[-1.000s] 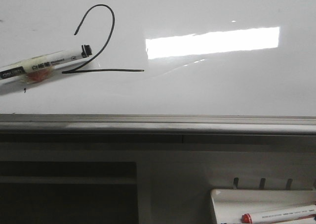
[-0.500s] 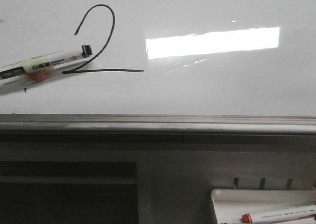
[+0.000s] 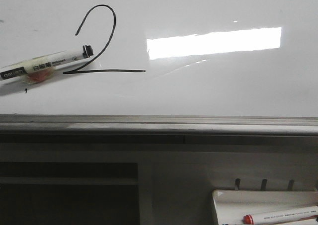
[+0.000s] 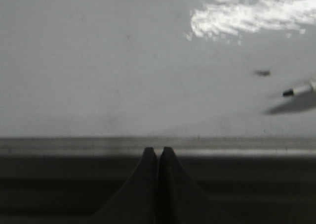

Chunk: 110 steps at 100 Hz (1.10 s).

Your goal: Write number 2 on whiteboard

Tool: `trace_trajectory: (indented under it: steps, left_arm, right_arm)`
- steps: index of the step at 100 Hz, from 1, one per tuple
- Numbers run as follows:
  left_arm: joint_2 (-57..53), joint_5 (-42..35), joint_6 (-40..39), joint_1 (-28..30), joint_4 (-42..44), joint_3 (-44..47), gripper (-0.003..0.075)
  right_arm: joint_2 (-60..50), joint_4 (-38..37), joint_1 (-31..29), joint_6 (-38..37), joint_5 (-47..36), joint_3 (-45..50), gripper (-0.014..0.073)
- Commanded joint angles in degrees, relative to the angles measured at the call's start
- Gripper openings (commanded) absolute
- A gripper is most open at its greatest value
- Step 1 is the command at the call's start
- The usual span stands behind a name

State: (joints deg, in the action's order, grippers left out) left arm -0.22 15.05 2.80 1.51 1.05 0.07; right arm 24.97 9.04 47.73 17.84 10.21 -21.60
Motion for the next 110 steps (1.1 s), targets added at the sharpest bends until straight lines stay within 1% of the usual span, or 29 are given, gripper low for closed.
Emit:
trace_trajectory:
  steps: [1,13,106,110]
  left_arm:
    - [-1.5,-0.1,0.1,0.1,-0.1,0.7,-0.002]
    - [-1.5,0.4,0.1,0.3,2.3,0.7,-0.002]
    - [-1.5,0.4,0.1,0.1,2.2,0.6,-0.002]
    - [-1.5,0.4,0.1,0.1,2.2,0.6,-0.002]
  right_arm:
    - [0.1,-0.5,-0.3,0.5,-4.0,-1.5,-0.0063]
    - [0.1,-0.5,-0.3,0.5,-4.0,-1.5,-0.0063]
    - [0.1,-0.5,-0.3,0.5,-4.0,-1.5,-0.0063]
    - [0.1,-0.5,-0.4,0.2,-5.2,-1.5,-0.0063]
